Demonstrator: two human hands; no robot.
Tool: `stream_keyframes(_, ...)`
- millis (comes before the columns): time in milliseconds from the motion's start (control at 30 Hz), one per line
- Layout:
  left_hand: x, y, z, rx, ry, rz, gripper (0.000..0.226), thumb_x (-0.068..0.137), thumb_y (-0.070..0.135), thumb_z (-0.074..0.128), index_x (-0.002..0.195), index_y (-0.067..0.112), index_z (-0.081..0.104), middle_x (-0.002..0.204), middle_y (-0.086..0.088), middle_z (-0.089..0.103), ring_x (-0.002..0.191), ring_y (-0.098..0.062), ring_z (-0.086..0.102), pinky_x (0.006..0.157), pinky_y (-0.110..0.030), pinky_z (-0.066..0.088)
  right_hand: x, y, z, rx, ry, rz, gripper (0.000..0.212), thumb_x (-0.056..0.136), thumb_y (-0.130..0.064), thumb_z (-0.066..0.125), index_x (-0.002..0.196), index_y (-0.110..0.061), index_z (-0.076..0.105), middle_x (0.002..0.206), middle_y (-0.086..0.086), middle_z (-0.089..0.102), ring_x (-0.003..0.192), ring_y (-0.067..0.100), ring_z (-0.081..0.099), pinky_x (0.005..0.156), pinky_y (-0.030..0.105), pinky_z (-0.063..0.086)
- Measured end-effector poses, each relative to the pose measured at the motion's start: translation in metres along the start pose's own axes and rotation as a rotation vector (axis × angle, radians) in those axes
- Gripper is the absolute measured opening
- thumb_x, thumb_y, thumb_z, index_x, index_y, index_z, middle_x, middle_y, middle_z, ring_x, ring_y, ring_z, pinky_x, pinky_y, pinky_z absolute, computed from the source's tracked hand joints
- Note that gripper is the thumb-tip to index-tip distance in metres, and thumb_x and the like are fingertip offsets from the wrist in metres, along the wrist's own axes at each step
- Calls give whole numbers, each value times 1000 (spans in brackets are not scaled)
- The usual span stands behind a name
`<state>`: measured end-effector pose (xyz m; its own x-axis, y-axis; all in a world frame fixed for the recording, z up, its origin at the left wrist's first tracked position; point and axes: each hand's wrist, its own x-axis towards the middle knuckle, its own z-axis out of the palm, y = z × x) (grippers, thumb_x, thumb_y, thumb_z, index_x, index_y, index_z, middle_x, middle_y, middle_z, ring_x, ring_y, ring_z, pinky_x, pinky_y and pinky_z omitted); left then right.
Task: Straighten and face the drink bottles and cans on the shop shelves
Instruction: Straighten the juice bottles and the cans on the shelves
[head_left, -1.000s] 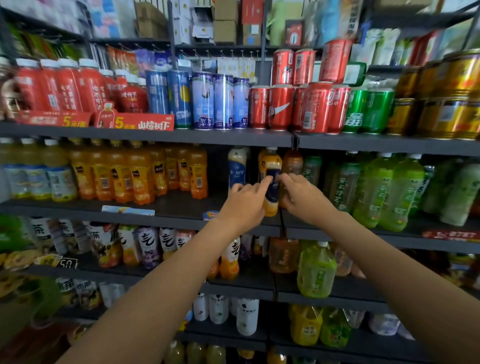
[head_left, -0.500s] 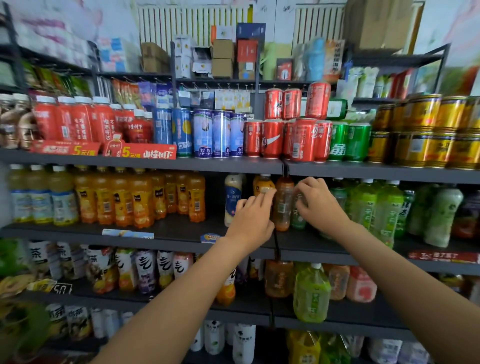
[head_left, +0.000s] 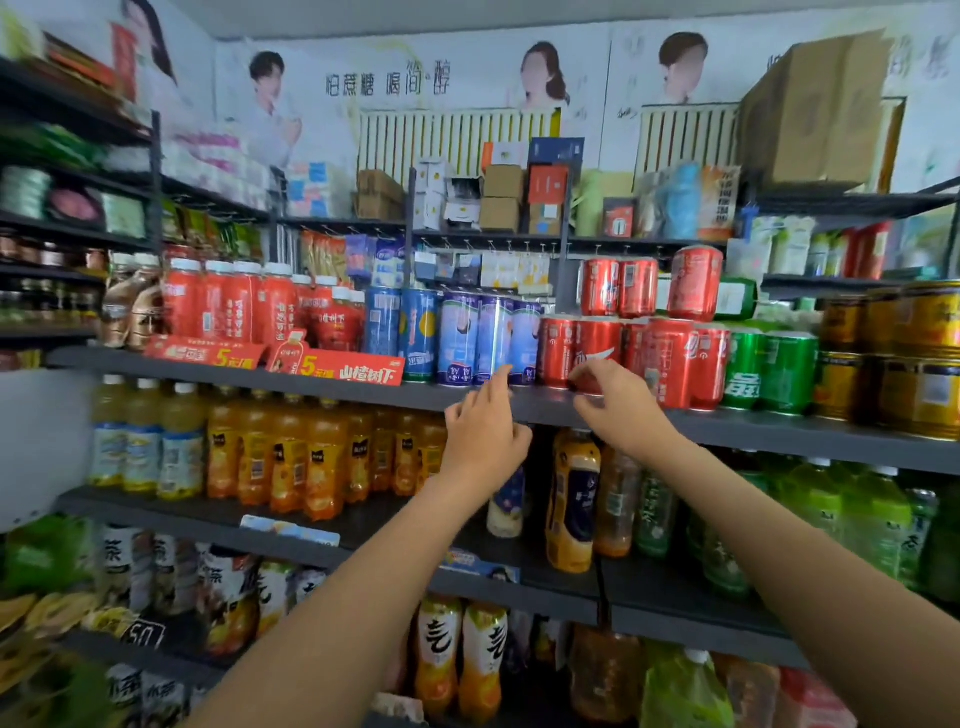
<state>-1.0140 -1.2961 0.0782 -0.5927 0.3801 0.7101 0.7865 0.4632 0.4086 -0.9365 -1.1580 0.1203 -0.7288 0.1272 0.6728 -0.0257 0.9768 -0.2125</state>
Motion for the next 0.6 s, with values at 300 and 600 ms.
stream_keyframes(300,48,-81,-46,-110,164,-163,65,90,24,57,143,15,21,126,2,52,118,-20,48,106,-46,24,79,-74,60,23,-166,-128,58,87,-15,63,137,-6,36,141,11,44,131,25,40,105,31,33)
stream_keyframes(600,87,-183,-76,153,31,70,56,93,32,48,144,28,26,152,-8,16,139,-28,15,112,-41,14,149,-130,137,-473,68,-6,90,84,-19,66,150,-22,4,156,14,-2,142,32,13,112,41,21)
